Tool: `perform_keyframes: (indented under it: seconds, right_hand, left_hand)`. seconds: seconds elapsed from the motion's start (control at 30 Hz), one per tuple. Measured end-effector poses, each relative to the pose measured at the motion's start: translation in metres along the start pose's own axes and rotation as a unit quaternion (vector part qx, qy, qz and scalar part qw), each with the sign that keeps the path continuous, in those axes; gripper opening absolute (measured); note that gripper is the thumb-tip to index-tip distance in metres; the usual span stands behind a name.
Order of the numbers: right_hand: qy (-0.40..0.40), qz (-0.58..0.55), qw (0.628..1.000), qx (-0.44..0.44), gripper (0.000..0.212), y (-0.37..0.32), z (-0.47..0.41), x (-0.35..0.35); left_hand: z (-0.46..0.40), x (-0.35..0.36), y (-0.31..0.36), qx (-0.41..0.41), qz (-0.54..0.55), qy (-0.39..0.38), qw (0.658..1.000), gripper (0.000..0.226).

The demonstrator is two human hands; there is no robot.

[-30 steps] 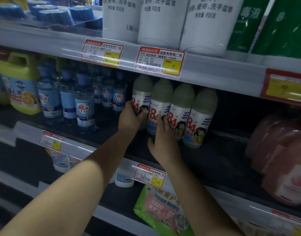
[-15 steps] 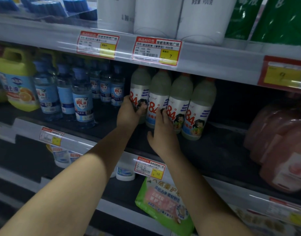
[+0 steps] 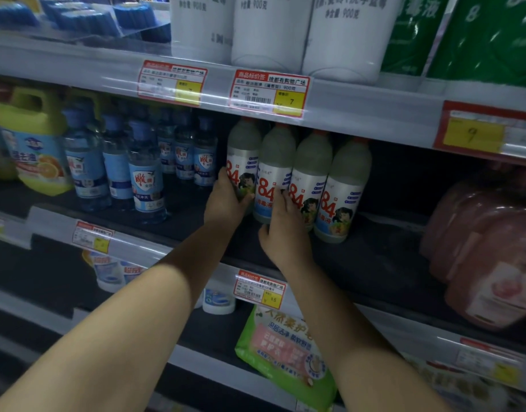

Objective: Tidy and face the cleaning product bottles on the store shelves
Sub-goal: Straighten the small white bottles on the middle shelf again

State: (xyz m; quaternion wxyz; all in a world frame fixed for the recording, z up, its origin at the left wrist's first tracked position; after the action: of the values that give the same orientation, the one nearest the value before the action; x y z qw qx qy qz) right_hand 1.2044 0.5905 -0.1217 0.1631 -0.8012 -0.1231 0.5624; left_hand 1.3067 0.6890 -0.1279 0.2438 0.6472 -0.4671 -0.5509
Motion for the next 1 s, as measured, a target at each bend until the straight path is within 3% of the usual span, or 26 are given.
perform_keyframes:
  seconds: [0.1, 0.27, 0.4, 0.5, 0.6, 1.0]
  right_hand:
    - [-0.010, 0.001, 1.000, -0.007, 0.075, 0.000, 0.000, -0.002]
    - [0.002, 0.041, 0.999, -0.033, 0.068, 0.002, 0.008, -0.015]
    - [0.039, 0.111, 0.992, -0.050, 0.062, 0.009, 0.019, -0.031]
    - [0.019, 0.134, 0.990, -0.037, 0.065, 0.017, 0.024, -0.031]
    - [-0.031, 0.159, 0.987, -0.017, 0.069, 0.026, 0.026, -0.022]
    - [-0.067, 0.175, 0.982, -0.006, 0.066, 0.036, 0.026, -0.017]
  left_hand:
    - [0.004, -0.001, 0.002, -0.026, -0.042, -0.028, 0.998, 0.097]
    - [0.026, 0.000, 0.013, -0.069, -0.225, -0.089, 0.968, 0.110]
    - [0.050, 0.003, 0.031, 0.057, -0.338, -0.091, 0.935, 0.096]
    - [0.065, 0.012, 0.045, 0.175, -0.361, -0.105, 0.910, 0.081]
    - [0.070, 0.025, 0.046, 0.215, -0.377, -0.151, 0.888, 0.073]
    - [0.069, 0.033, 0.040, 0.161, -0.401, -0.231, 0.872, 0.072]
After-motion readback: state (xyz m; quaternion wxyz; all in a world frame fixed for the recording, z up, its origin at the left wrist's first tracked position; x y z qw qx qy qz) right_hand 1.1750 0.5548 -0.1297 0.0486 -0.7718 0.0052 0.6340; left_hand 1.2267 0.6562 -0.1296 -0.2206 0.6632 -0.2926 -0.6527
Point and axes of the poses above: each hand's wrist, its own z-axis away from the middle knuckle, its own x-axis out of the palm, y = z × x, the point moved 5 cm from there along -z, towards the middle knuckle, and after that the axes turned 8 degrees about -y, right-handed, at the moved point
